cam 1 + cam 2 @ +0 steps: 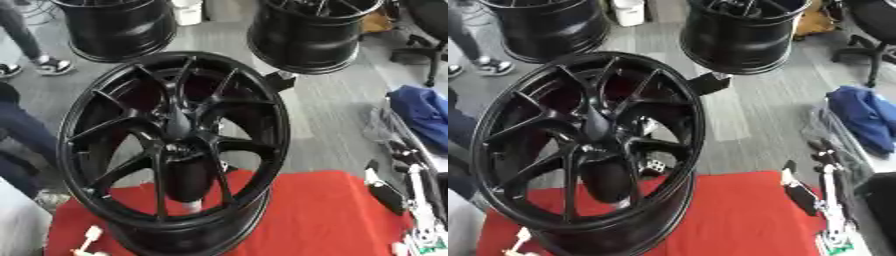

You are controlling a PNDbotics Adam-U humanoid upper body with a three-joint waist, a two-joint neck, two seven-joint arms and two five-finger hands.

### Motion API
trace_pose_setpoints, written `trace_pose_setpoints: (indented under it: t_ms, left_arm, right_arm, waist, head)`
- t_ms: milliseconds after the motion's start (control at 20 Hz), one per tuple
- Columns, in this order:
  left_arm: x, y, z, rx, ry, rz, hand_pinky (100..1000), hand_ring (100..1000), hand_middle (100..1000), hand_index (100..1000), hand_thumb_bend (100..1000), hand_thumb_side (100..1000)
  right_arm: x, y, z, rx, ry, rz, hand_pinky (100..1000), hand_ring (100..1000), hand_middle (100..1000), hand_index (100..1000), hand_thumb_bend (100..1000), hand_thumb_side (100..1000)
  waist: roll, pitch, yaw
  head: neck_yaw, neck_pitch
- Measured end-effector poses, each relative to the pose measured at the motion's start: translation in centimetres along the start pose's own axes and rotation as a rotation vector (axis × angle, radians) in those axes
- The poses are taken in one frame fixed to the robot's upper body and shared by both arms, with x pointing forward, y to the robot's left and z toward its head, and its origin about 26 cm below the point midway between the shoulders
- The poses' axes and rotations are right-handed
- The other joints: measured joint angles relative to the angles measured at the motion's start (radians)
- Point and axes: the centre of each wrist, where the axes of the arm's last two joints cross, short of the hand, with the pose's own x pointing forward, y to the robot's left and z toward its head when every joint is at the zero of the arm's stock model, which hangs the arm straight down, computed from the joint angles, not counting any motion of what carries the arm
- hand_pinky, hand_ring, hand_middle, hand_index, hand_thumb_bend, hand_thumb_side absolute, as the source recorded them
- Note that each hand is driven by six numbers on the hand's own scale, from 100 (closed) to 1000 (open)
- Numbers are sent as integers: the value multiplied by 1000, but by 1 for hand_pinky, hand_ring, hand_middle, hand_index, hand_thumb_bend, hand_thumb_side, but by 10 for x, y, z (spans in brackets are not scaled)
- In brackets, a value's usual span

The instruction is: Pull the pin out of the wheel hub.

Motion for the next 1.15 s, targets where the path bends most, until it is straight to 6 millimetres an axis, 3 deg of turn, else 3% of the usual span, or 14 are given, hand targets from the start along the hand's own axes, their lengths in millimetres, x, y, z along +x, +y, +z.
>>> trace_pose_setpoints:
  t_ms: [250, 450, 800, 1150]
  left_arm:
    - [40, -26, 20, 214, -170, 224, 670, 746, 769, 846, 622, 717]
    - [64, -56, 43, 359, -208, 425, 652, 719, 746, 829, 611, 716]
    - [73, -105, 65, 444, -96, 648, 635, 686, 722, 824, 599, 717]
    - [73, -119, 66, 432, -41, 688, 631, 672, 710, 823, 610, 730]
  right_arm:
    - [1, 0, -1, -3, -3, -5, 751, 838, 1000, 896, 100, 264]
    - [4, 3, -2, -7, -3, -18, 749, 838, 1000, 896, 100, 266]
    - [7, 5, -4, -20, -8, -56, 743, 836, 1000, 895, 100, 278]
    - [14, 13, -5, -31, -31, -169, 720, 818, 1000, 889, 100, 326]
  waist:
    - [-7, 12, 10]
    - [-11, 19, 16]
    - [-24, 33, 20]
    - [-26, 42, 21]
  head:
    - [-2, 0]
    - [-3, 0]
    - [0, 0]
    - [9, 0]
